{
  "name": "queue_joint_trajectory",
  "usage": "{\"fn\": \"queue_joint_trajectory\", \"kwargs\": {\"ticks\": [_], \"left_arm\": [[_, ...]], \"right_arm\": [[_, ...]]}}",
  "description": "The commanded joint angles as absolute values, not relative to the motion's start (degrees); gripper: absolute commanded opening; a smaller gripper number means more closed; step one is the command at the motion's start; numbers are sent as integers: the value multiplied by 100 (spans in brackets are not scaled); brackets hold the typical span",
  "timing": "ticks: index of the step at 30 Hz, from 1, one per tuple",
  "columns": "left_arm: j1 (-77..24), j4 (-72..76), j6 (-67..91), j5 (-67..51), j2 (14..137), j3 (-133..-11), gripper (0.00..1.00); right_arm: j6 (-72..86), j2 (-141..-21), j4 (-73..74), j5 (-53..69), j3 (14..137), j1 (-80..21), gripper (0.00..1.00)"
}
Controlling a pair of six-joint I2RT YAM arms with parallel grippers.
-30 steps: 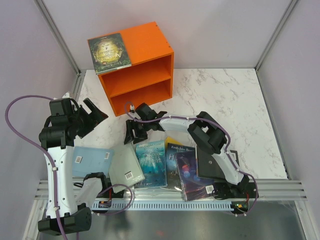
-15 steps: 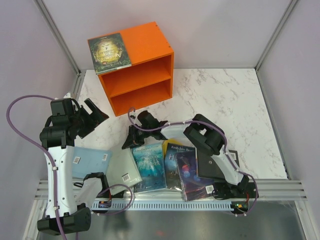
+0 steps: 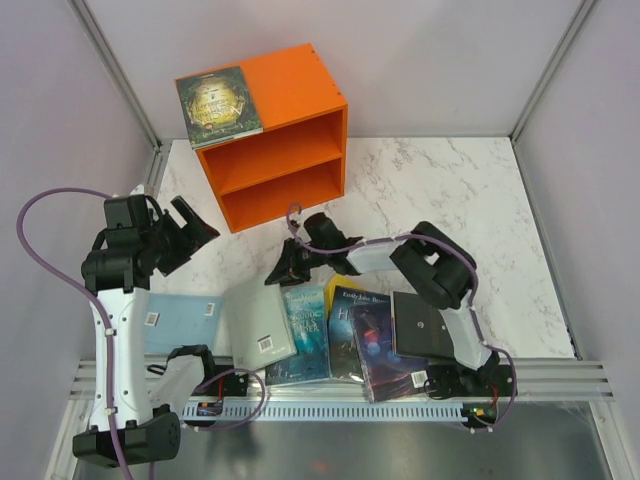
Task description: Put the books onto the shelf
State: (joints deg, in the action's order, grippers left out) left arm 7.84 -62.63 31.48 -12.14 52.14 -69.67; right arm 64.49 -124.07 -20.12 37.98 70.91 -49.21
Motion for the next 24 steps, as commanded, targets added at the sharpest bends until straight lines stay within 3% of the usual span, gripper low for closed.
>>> {"fn": "queue_joint_trajectory", "kwargs": {"ticks": [1, 8, 15, 24], "left_arm": [[756, -6135, 3138, -1195, 5142, -7119, 92], [756, -6100, 3304, -1476, 5062, -7066, 92], [677, -5881, 3401, -2109, 5186, -7233, 91], [220, -5346, 3208, -3470, 5467, -8174, 93]], "right_arm": [[6215, -11271, -1750, 3876, 6874, -4282, 0], [5590, -9837, -529, 3762, 6469, -3604, 0], [5940, -8545, -334, 3770, 6363, -3068, 0], [6627, -8147, -316, 3876, 7101, -2786, 0]]}}
